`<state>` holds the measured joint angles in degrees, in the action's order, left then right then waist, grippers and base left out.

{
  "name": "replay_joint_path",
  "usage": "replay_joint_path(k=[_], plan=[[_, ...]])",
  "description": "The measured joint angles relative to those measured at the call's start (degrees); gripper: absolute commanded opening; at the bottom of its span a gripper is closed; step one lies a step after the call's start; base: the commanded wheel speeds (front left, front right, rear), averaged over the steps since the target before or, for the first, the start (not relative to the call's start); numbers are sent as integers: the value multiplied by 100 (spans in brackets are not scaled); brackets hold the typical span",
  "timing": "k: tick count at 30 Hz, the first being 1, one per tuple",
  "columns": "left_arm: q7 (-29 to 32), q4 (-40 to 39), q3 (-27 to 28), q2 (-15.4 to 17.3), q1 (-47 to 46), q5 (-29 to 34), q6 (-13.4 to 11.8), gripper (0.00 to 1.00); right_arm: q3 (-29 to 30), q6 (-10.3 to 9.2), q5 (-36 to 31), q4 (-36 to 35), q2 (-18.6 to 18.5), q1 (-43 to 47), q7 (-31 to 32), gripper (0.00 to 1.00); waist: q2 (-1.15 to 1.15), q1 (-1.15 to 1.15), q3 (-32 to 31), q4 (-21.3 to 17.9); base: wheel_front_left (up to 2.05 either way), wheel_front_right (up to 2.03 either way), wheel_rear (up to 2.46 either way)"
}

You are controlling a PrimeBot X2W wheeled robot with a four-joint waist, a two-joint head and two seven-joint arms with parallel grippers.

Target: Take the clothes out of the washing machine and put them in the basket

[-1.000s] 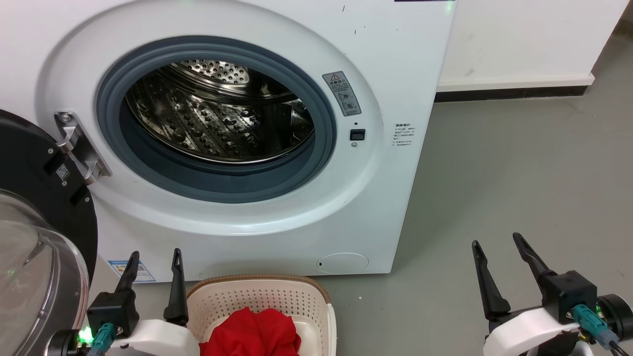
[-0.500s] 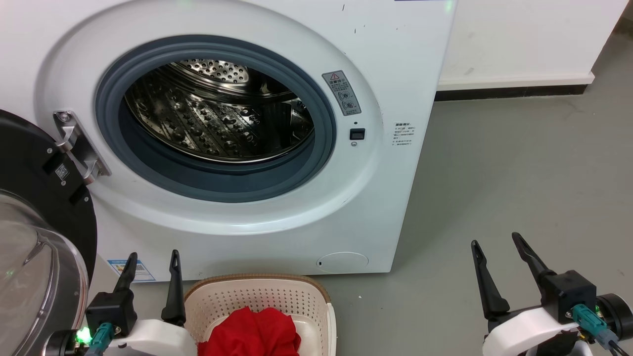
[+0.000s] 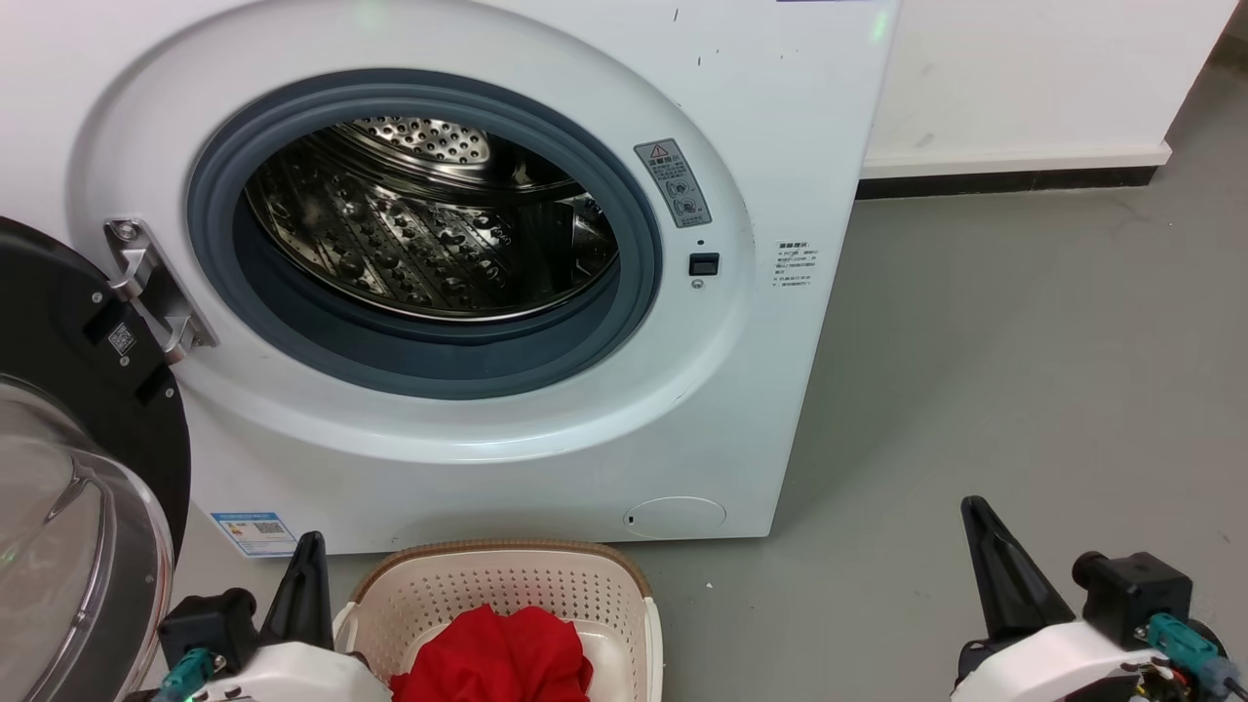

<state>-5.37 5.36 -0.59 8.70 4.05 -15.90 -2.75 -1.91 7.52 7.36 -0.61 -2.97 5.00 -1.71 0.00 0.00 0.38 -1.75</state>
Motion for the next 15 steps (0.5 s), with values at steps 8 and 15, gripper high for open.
replay_joint_path(k=[8,15], plan=[[120,77,69,-58,-86,-847,122,0,11,0,1007,186,-58,-69,33,0,0,0,-2,12,0,0,0],[222,151,124,-111,-169,-1532,203,0,30,0,1822,308,-96,-172,57,0,0,0,-3,22,0,0,0]])
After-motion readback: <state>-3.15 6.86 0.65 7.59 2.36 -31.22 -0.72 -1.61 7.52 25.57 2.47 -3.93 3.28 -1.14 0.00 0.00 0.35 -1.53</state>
